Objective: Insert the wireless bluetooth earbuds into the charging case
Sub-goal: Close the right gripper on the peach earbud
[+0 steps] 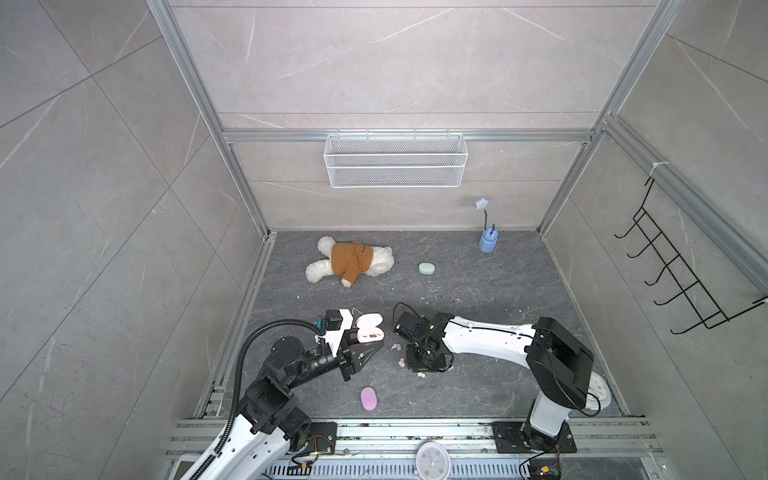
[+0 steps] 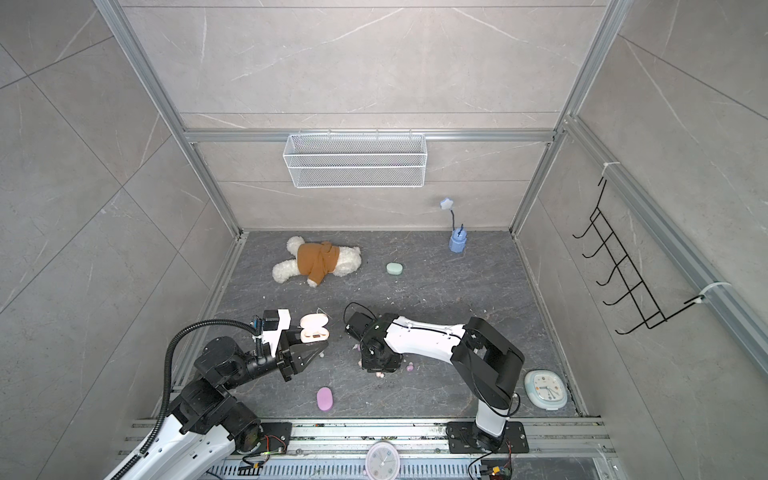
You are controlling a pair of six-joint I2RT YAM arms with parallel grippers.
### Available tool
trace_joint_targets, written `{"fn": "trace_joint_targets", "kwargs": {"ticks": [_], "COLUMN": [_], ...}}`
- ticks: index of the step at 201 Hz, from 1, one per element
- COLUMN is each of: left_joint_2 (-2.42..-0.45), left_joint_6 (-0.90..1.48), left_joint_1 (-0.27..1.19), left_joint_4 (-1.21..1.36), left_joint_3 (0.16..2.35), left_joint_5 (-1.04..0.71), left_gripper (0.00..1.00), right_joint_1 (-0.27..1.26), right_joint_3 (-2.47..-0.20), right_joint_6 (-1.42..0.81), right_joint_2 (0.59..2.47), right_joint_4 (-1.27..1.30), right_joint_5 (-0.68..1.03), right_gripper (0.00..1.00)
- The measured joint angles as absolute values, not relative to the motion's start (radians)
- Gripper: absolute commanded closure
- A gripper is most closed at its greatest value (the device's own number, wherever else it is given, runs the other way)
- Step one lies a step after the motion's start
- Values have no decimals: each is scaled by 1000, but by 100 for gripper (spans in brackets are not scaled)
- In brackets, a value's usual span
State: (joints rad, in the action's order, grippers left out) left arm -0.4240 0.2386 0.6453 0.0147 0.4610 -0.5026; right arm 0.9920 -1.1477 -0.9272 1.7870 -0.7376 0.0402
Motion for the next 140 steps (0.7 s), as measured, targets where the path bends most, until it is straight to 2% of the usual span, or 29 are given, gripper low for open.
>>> {"fn": "trace_joint_targets", "kwargs": {"ticks": [140], "left_joint_2": [-424], "left_joint_6": [239], "left_joint_1": [645], "left_joint_4": [0], "left_joint_3": [461], "left_joint_5": [-500], "left_gripper": [80], "right_joint_1": [1000], "right_joint_3": [-1153], "right_joint_6": [-911], "right_joint_2": [1821], "right_joint_4": [-737], "right_joint_5": [40], "right_gripper": [75]}}
